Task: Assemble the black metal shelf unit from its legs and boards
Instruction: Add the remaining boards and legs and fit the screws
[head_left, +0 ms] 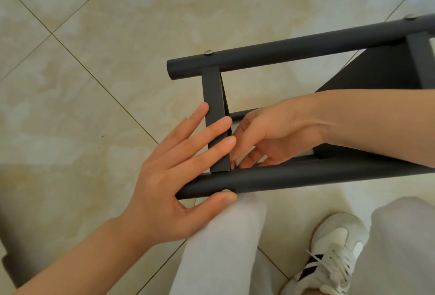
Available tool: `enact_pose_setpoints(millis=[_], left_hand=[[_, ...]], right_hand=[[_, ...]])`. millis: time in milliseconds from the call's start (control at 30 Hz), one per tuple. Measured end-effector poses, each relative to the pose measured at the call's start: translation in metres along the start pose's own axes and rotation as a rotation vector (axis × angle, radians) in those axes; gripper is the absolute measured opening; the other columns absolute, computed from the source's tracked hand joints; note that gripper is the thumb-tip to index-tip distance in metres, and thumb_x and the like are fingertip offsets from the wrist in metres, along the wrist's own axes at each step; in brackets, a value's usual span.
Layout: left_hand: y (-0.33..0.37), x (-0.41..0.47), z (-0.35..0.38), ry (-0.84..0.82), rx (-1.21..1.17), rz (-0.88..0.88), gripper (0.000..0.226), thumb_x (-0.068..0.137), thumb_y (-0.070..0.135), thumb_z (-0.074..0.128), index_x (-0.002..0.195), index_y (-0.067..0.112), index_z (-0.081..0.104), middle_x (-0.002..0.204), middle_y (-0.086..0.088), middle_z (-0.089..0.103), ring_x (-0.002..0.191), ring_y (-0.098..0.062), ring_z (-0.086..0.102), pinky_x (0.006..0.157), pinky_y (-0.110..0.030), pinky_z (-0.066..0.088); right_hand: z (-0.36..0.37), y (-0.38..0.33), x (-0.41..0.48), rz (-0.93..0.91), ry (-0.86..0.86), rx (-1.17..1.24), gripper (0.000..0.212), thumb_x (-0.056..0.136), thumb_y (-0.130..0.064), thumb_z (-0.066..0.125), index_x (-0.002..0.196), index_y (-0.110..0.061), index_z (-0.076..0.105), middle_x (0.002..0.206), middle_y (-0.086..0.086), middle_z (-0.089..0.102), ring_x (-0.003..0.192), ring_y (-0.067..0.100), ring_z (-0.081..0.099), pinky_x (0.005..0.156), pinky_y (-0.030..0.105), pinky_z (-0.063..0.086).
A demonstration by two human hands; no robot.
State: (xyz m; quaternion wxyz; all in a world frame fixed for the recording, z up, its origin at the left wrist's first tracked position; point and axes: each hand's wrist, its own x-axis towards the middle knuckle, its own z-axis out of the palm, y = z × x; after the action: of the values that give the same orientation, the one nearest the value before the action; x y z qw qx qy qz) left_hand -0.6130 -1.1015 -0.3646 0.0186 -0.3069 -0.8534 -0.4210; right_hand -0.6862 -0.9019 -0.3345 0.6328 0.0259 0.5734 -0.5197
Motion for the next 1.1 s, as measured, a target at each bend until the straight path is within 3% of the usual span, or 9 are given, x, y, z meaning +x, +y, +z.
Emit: enact_pose_setpoints(millis=[167,333,433,600,700,800,967,1033,1100], left_hand=[[0.000,0.001,0.000,0.005,0.002,0.003,0.050,0.096,0.039,0.060,0.129,0.001,0.055,0.144,-0.013,0.050,0.147,-0.037,0.034,0.116,-0.048,0.035],[0.002,0.003,-0.001,0.002,0.020,-0.002,0.050,0.093,0.037,0.062,0.130,0.004,0.054,0.145,-0.011,0.049,0.148,-0.035,0.033,0.117,-0.047,0.035],[0.003,0.004,-0.004,-0.016,-0.019,-0.034,0.053,0.088,0.032,0.067,0.132,0.005,0.053,0.146,-0.009,0.048,0.149,-0.033,0.031,0.119,-0.043,0.033],[0.005,0.004,-0.009,-0.057,-0.126,-0.143,0.058,0.085,0.029,0.072,0.136,0.009,0.053,0.153,-0.002,0.044,0.152,-0.025,0.026,0.121,-0.031,0.028],[0.008,0.000,-0.007,-0.029,-0.139,-0.187,0.064,0.082,0.031,0.074,0.140,0.017,0.052,0.158,0.007,0.040,0.151,-0.018,0.028,0.119,-0.025,0.028],[0.013,-0.007,0.000,0.108,-0.286,-0.374,0.083,0.072,0.036,0.078,0.149,0.038,0.046,0.156,0.021,0.039,0.144,-0.003,0.038,0.113,-0.020,0.036],[0.017,-0.008,0.021,0.185,-0.669,-0.664,0.086,0.065,0.045,0.077,0.143,0.053,0.042,0.148,0.020,0.051,0.139,-0.007,0.047,0.114,-0.038,0.042],[0.019,-0.005,0.025,0.114,-0.699,-0.704,0.073,0.068,0.058,0.068,0.134,0.069,0.041,0.149,0.016,0.051,0.139,-0.012,0.046,0.112,-0.028,0.042],[0.019,-0.005,0.026,0.068,-0.649,-0.706,0.062,0.072,0.070,0.055,0.129,0.080,0.031,0.152,0.025,0.043,0.142,-0.002,0.038,0.109,-0.010,0.034]], right_hand=[[-0.001,-0.002,0.002,-0.037,0.058,-0.018,0.009,0.053,-0.019,0.066,0.054,-0.014,0.074,0.074,0.006,0.069,0.087,0.026,0.060,0.099,0.045,0.047],[-0.006,0.000,0.009,-0.022,0.028,-0.036,0.007,0.054,-0.019,0.069,0.055,-0.016,0.075,0.071,0.002,0.070,0.077,0.018,0.062,0.092,0.039,0.049],[-0.011,-0.002,0.013,0.014,-0.015,-0.083,0.006,0.074,-0.009,0.072,0.074,-0.013,0.077,0.083,0.006,0.072,0.080,0.018,0.064,0.085,0.035,0.052],[-0.017,-0.001,0.004,-0.048,0.049,-0.248,0.023,0.096,-0.032,0.059,0.106,-0.015,0.072,0.092,0.000,0.075,0.083,0.013,0.070,0.077,0.023,0.057],[-0.018,0.000,-0.015,-0.068,0.087,-0.338,0.023,0.095,-0.040,0.056,0.107,-0.028,0.072,0.097,-0.006,0.076,0.090,0.010,0.072,0.082,0.023,0.057],[-0.019,0.001,-0.040,-0.113,0.132,-0.466,0.022,0.091,-0.046,0.057,0.100,-0.037,0.074,0.097,-0.016,0.074,0.089,0.002,0.070,0.073,0.013,0.055],[-0.017,0.006,-0.070,-0.231,0.263,-0.623,0.016,0.092,-0.039,0.062,0.106,-0.043,0.069,0.099,-0.026,0.071,0.087,-0.006,0.067,0.073,0.008,0.049],[-0.017,0.006,-0.076,-0.225,0.335,-0.707,0.018,0.089,-0.042,0.062,0.106,-0.043,0.068,0.098,-0.029,0.069,0.084,-0.006,0.067,0.078,0.015,0.053],[-0.017,0.009,-0.083,-0.184,0.416,-0.828,0.020,0.085,-0.053,0.060,0.101,-0.044,0.066,0.093,-0.032,0.067,0.083,-0.009,0.065,0.079,0.018,0.054]])
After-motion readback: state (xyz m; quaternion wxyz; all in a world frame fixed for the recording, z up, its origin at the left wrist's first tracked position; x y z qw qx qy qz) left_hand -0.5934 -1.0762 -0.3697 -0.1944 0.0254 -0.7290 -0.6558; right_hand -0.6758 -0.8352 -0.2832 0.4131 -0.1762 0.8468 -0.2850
